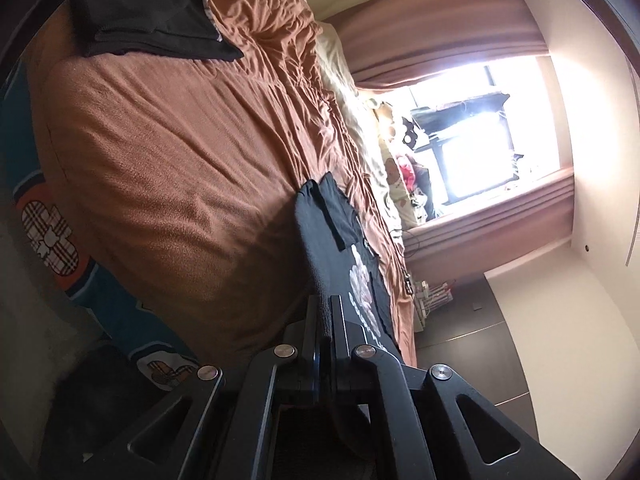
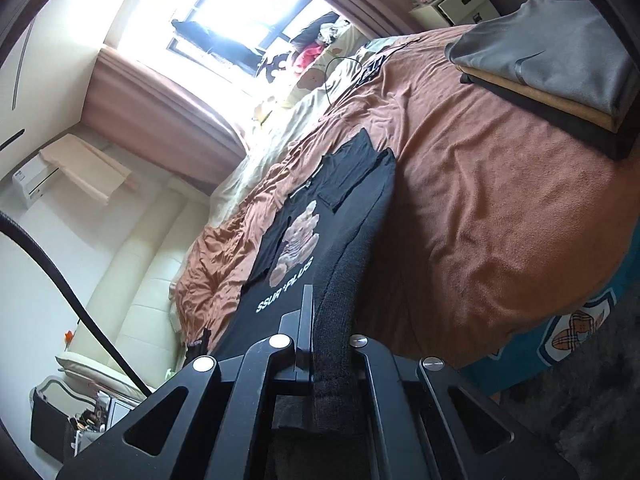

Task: Fold small clothes
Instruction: 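Lift the hem with both grippers and carry it over toward the collar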

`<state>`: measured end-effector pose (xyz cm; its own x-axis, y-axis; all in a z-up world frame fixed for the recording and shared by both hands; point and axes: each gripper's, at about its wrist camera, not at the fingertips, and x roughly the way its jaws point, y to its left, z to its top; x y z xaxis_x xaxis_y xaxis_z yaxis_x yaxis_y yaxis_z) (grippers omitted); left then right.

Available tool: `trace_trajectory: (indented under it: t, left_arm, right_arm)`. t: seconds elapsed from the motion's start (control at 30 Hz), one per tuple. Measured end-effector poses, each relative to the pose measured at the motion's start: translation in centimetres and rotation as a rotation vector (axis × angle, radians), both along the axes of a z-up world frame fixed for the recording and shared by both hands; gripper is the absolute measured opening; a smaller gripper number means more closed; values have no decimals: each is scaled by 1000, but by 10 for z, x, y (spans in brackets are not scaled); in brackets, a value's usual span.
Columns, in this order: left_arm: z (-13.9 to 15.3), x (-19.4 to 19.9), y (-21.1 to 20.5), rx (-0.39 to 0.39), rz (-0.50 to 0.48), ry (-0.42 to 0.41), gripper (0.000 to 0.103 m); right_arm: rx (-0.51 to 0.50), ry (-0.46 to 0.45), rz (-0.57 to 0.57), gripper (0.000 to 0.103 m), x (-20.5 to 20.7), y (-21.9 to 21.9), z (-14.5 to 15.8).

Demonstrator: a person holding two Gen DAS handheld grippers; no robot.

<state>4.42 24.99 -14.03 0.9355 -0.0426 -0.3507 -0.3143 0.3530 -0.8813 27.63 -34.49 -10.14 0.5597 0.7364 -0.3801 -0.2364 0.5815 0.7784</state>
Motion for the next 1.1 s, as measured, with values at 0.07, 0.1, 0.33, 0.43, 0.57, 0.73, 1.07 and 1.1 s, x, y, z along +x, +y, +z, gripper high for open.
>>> trace_trajectory:
  t: [0.07, 0.1, 0.33, 0.43, 0.57, 0.73, 1.07, 1.1]
  left_arm:
    - [4, -10, -3, 12, -8, -18, 2]
    - [5, -15, -5, 15, -12, -28, 2]
    - [9, -51, -21, 19, -40, -63, 2]
    - [14, -68, -28, 25, -43, -82, 2]
    - [23, -83, -39, 48, -72, -106, 2]
    - [32, -104, -50, 44, -82, -142, 2]
    - [45, -110, -56, 35, -91, -167, 2]
    - [48, -107, -54, 34, -94, -170, 2]
  right_arm:
    - [-1, -1, 2, 0, -5, -5, -1]
    - [-1, 0, 2, 0, -9, -7, -1]
    - [10, -5, 17, 0, -39, -22, 4]
    - [9, -20, 26, 0, -51, -28, 8]
    - [16, -24, 30, 0, -66, -43, 8]
    - [28, -25, 27, 0, -81, -58, 8]
    - [96, -20, 5, 0, -75, -70, -6]
    - [96, -16, 3, 0, -72, -70, -7]
